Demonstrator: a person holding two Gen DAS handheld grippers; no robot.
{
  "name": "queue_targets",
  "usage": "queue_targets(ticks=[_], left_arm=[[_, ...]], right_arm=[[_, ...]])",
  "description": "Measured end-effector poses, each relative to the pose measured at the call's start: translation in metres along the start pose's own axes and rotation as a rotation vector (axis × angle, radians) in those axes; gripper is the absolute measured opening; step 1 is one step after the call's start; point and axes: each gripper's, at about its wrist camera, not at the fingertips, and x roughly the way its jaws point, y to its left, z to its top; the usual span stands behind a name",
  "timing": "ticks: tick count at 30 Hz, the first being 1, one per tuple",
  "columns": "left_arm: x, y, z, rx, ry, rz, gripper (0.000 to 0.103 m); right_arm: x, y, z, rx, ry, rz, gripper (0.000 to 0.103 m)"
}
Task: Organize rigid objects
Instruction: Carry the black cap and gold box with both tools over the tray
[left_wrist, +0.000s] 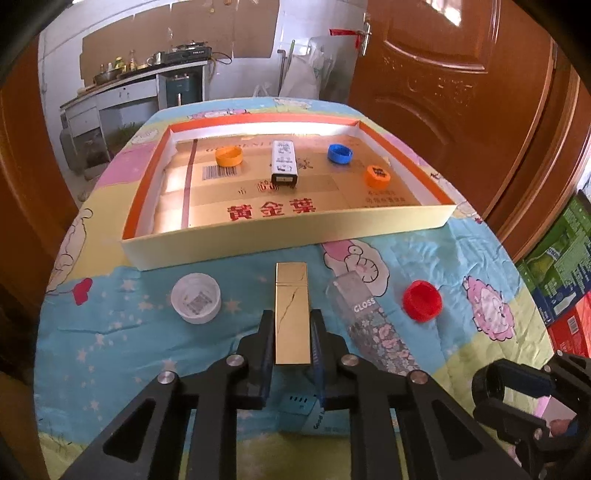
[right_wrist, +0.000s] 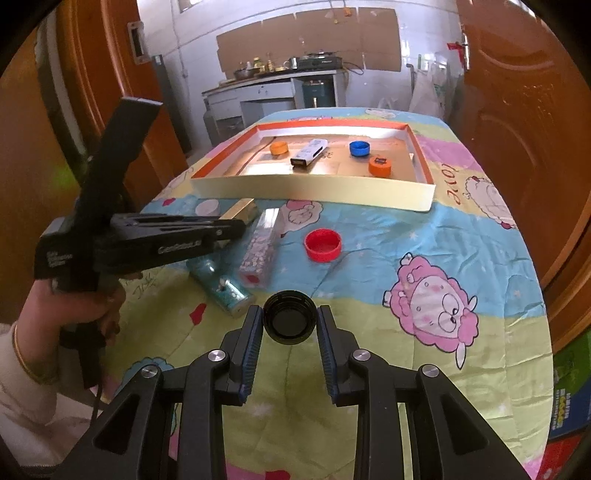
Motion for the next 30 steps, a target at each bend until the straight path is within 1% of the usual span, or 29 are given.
queue_targets(ticks=[2, 6, 15, 23, 30], left_arm=[[-0.007, 0.0, 0.002, -0.008, -0.017, -0.005, 0.018], [-0.032, 0.0, 0.009, -0.014, -0.075, -0.012, 0.018], [-0.071, 0.002, 0.03, -0.01, -0.167, 0.008, 0.018], [-0.08, 0.007, 0.042, -0.024, -0.196, 0.0, 0.018], [-0.076, 0.015, 0.052, -0.042, -0.204, 0.008, 0.018]], right_arm=[[-0.002, -0.001, 0.003, 0.008, -0.011, 0.003, 0.03], [-0.007, -0.003, 0.014, 0.011, -0.039, 0.001, 0.03], [-0.018, -0.003, 0.048, -0.005, -0.114, -0.011, 0.03], [-0.025, 0.001, 0.076, -0.034, -0.165, -0.013, 0.03], [-0.019, -0.002, 0.09, -0.027, -0.175, -0.009, 0.03]])
